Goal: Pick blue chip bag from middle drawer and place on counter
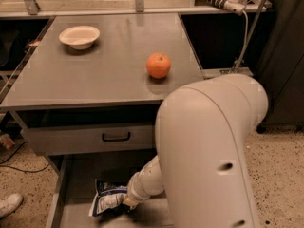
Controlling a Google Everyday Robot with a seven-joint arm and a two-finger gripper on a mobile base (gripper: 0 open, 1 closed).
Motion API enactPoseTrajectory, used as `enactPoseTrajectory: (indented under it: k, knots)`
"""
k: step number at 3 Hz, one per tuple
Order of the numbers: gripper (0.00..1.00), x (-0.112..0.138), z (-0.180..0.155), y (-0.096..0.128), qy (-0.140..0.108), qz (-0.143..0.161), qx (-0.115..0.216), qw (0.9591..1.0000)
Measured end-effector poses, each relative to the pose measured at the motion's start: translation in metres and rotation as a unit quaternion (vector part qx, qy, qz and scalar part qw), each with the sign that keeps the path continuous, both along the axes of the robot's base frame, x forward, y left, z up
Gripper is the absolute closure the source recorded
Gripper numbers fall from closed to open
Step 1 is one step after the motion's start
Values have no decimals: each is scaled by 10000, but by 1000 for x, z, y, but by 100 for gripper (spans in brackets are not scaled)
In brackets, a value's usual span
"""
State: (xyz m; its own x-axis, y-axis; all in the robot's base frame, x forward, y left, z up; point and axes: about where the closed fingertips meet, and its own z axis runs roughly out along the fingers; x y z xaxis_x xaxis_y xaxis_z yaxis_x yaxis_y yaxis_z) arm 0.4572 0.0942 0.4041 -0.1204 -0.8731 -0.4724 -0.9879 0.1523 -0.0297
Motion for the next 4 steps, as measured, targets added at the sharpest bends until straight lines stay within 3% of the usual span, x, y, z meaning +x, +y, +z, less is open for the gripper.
enactPoseTrajectory:
  k: [3, 4]
  knots:
    - [100, -43, 99, -22, 52, -452, -245, 9987]
    - [100, -47, 150, -5, -77, -347, -449, 9984]
